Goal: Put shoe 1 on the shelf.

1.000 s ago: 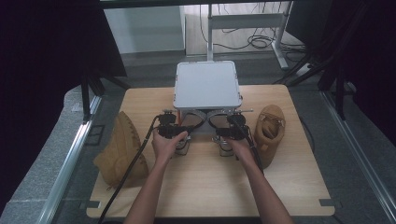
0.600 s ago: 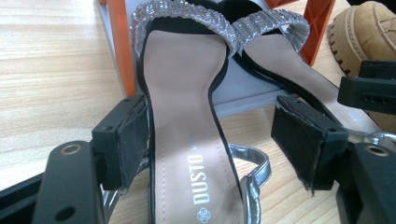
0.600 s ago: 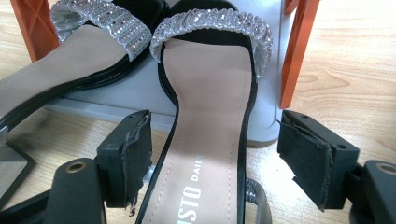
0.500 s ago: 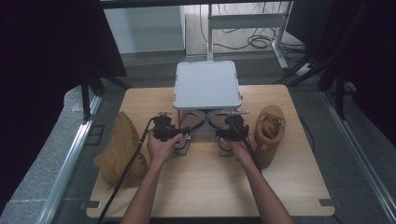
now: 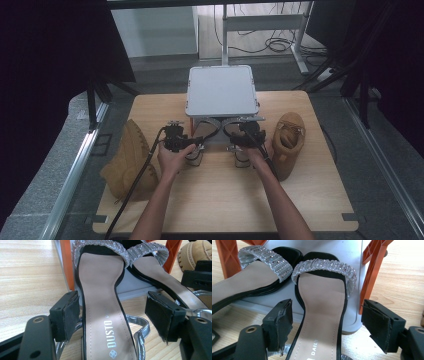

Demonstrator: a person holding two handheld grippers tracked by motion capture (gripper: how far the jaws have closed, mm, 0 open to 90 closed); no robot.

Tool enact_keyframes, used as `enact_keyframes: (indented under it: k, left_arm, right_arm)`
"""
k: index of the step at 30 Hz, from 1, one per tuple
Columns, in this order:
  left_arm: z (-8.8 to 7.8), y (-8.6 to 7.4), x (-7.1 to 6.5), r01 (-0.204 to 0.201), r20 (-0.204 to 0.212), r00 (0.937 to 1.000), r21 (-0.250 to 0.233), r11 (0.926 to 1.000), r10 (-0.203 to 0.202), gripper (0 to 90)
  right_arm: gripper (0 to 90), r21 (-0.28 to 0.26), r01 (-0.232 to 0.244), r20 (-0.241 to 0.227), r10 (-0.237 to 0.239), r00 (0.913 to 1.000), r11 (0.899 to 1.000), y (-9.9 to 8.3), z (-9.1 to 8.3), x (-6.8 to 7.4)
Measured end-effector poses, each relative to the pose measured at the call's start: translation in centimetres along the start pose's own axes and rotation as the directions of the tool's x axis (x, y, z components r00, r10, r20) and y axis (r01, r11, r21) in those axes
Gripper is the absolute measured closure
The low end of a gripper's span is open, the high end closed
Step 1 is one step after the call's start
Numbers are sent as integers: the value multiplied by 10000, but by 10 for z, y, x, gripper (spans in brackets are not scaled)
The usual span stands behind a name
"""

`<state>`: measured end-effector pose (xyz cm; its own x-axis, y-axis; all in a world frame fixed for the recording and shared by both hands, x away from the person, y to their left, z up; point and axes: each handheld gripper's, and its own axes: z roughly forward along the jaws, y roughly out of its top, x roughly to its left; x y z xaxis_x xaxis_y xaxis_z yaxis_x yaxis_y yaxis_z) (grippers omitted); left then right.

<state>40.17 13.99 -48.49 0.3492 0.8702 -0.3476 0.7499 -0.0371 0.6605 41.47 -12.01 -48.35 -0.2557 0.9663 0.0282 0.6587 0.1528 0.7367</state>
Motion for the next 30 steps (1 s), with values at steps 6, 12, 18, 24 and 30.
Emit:
enact_keyframes:
  k: [6,12,18,24,30]
  left_arm:
    - [0,0,1,40,-18,10000,-4,10000,-40,277]
    - [1,0,2,22,-25,10000,8,10000,-22,277]
    - [2,-1,1,32,-11,10000,11,10000,-32,277]
    - [2,-2,1,77,21,10000,-2,10000,-77,277]
    - [2,-1,2,114,72,9999,-17,9999,-114,277]
  right_arm:
    - [249,182,-97,-103,99,9999,9998,1,5,-2]
    - [250,116,-353,-213,355,9991,9993,5,5,-4]
    - [236,120,-495,-197,498,9986,9987,5,7,-5]
    - [237,43,-690,-236,690,9973,9976,6,10,-6]
    - [228,-37,-855,-209,854,9961,9963,7,10,-7]
